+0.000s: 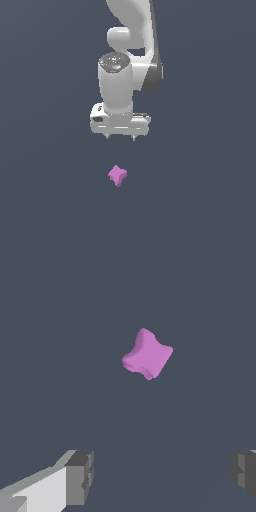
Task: Pick up the object and move it to a goal position.
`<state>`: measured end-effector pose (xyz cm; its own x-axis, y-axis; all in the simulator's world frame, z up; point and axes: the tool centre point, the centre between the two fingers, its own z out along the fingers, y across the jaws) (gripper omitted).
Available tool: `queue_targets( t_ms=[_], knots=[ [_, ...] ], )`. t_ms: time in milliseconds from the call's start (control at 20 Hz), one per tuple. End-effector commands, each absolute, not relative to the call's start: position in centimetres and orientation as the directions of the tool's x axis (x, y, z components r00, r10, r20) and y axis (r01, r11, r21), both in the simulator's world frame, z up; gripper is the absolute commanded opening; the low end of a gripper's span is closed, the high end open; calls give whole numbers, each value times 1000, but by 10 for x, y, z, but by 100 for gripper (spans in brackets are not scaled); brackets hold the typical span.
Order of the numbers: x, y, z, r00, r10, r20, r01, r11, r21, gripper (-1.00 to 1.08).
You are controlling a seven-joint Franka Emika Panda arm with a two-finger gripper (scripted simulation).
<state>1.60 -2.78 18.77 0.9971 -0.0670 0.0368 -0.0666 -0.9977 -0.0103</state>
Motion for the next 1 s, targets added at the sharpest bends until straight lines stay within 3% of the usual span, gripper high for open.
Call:
queue_targets(
  t_ms=[0,450,950],
  knots=[
    [16,-28,188,997,-67,37,-67,-998,-10,100],
    [21,10,200,998,15,54,16,-1000,-13,100],
    [29,6,194,998,-35,49,-34,-999,-16,100]
  ],
)
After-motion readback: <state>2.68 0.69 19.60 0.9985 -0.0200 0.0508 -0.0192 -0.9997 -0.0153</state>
